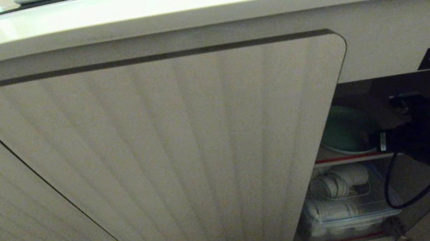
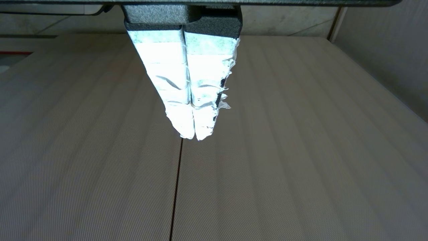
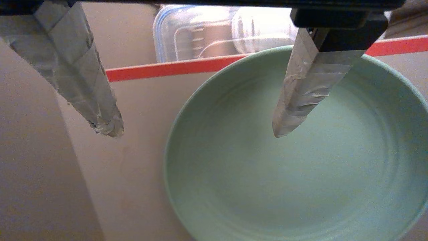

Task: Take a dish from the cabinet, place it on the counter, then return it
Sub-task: Take the plate from the cabinet

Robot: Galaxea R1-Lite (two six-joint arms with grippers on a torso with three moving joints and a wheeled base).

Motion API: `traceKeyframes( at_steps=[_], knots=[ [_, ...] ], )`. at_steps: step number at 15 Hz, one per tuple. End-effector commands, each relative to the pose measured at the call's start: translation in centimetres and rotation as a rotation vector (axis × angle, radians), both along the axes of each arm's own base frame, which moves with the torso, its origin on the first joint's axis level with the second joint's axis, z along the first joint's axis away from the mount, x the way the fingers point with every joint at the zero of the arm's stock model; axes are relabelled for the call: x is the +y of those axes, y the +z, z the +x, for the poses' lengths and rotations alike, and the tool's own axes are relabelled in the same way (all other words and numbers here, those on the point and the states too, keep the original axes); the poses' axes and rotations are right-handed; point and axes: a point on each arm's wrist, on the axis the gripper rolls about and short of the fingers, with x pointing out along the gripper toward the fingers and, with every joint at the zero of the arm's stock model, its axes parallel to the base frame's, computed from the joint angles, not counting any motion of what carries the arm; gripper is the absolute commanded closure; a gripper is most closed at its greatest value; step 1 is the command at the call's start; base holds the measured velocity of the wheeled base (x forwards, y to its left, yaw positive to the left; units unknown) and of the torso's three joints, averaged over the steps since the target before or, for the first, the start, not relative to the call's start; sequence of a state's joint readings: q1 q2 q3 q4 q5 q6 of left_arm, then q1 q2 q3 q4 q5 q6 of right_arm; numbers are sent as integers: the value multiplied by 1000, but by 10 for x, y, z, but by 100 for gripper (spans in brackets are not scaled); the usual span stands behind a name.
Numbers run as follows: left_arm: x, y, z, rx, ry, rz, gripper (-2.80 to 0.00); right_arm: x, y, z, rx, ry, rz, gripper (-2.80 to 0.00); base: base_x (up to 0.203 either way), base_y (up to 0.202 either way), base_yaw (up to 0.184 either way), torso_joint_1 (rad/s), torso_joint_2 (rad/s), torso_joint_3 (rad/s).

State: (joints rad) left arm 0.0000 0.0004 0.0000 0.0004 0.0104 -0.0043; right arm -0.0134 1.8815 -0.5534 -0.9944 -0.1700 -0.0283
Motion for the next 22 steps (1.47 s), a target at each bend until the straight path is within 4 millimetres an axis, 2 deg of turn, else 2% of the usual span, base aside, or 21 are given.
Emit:
traceKeyframes(
  at_steps=[1,11,22],
  knots=[
    [0,0,0,-1,0,0,0,0,1,1,9,-1,1,-280,0,0,0,0,0,0],
    [0,0,0,-1,0,0,0,0,2,4,61,-17,50,-280,0,0,0,0,0,0],
    [0,0,0,1,0,0,0,-1,2,22,34,-35,57,-280,0,0,0,0,0,0]
  ],
)
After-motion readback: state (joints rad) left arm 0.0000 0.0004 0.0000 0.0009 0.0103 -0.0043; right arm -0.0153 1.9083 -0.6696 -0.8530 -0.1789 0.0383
